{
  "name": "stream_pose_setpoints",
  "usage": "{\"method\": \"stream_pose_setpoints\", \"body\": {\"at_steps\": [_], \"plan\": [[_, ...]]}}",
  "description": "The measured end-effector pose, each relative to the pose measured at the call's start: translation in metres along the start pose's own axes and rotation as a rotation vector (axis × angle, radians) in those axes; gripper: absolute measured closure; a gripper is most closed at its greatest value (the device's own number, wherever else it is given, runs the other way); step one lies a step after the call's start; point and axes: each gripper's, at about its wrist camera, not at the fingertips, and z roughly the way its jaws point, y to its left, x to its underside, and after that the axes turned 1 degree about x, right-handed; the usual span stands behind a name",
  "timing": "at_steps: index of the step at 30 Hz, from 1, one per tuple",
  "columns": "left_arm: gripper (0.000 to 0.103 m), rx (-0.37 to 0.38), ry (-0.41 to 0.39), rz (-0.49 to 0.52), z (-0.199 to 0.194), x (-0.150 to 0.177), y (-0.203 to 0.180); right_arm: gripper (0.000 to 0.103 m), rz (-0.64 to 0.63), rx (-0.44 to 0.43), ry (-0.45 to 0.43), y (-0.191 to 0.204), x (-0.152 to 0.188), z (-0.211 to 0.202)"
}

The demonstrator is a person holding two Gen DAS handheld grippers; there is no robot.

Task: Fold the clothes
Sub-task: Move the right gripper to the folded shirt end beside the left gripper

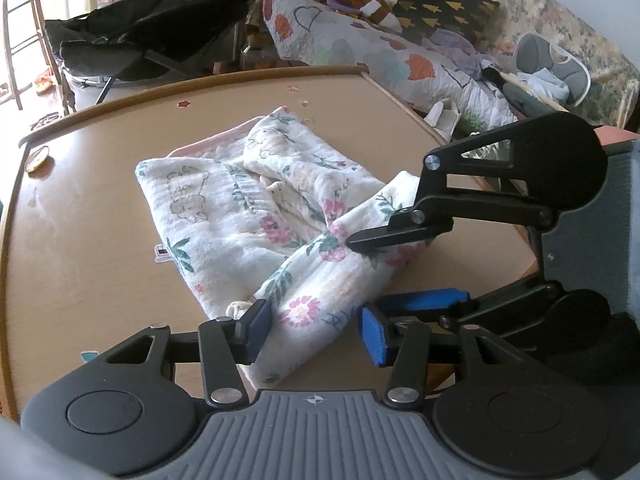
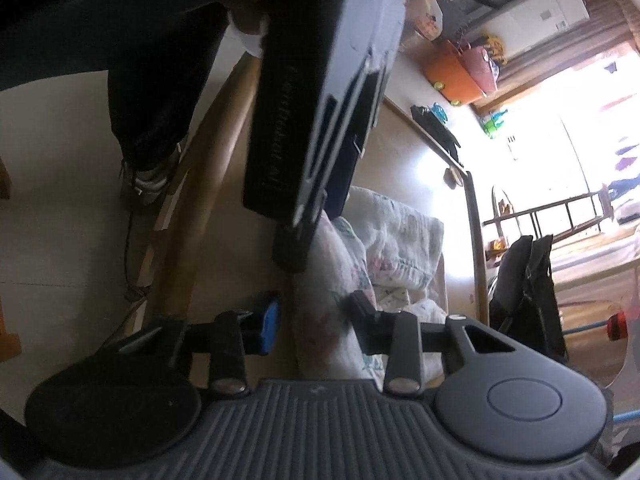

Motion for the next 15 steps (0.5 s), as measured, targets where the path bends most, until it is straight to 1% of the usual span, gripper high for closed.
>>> {"method": "stream_pose_setpoints", "body": {"at_steps": [2, 6, 9, 12, 15], "plan": [[0.050, 0.000, -0.003, -0.003, 0.001, 0.000, 0.000, 0.074, 0.025, -0.009, 0.007, -0.003, 0.000, 0.003], [0.049, -0.010, -0.013, 0.002, 0.002, 0.002, -0.004, 0.077, 0.076, -0.035, 0.012, -0.011, 0.001, 0.007], [0.047, -0.031, -0.044, 0.032, -0.002, 0.006, -0.009, 0.078, 0.128, -0.072, 0.014, -0.021, 0.001, 0.010], [0.047, -0.073, -0.098, 0.092, -0.012, 0.012, -0.018, 0.079, 0.184, -0.111, 0.009, -0.031, 0.003, 0.010], [0.046, -0.128, -0.118, 0.194, -0.024, 0.020, -0.027, 0.080, 0.225, -0.152, 0.001, -0.041, 0.006, 0.010]]}}
